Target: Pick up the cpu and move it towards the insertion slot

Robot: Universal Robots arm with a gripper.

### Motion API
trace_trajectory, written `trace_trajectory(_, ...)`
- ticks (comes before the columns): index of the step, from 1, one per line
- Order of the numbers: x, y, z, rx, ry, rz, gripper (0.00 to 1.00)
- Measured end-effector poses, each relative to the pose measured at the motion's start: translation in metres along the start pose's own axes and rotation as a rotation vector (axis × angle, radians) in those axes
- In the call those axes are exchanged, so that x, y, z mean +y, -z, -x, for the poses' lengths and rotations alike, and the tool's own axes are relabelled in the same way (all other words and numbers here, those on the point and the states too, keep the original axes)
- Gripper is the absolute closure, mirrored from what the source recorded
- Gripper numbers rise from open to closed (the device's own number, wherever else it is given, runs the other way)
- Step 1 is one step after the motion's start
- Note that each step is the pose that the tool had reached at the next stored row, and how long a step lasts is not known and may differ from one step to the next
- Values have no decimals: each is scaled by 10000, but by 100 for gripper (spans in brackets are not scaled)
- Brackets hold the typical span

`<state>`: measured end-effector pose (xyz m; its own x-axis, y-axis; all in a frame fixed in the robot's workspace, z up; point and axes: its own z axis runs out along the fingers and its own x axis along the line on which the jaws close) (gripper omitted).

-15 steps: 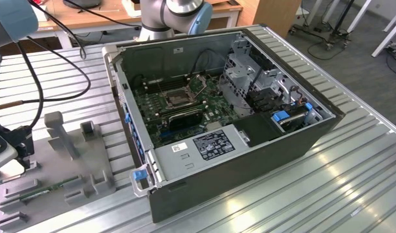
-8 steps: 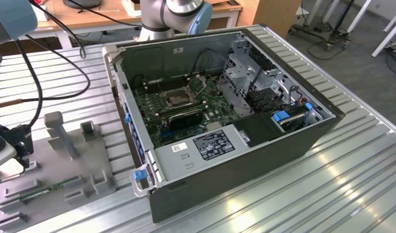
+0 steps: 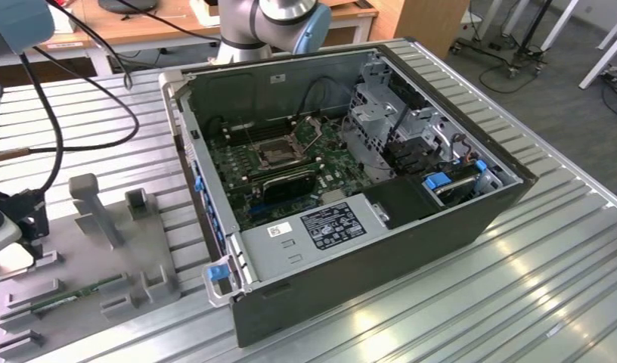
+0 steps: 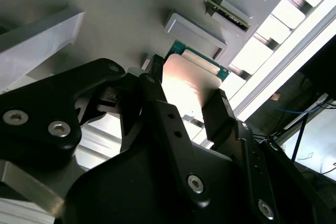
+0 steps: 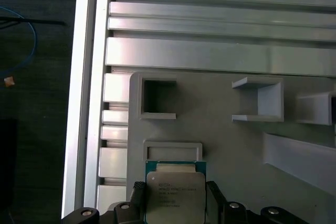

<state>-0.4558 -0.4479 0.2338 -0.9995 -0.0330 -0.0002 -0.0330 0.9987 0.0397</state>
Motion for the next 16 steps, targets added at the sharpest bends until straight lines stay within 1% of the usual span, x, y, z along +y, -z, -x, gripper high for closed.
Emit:
trace_trajectory(5,2,44,0,-1,0,0,45)
trace_trajectory(13,2,57,0,1,0,0,45)
trace_trajectory(16,3,71,0,4,0,-3,45)
